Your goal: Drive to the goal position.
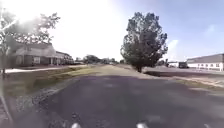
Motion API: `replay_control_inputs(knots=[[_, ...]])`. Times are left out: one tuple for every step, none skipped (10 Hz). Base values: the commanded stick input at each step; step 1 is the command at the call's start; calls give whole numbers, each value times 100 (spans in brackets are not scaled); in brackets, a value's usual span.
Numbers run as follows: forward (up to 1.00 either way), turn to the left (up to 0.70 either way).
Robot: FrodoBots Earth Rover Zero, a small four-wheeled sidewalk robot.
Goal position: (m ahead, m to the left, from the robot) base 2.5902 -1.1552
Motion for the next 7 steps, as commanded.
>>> replay_control_inputs(knots=[[70, 0], [70, 0], [70, 0], [70, 0], [70, 0], [70, 0], [70, 0]])
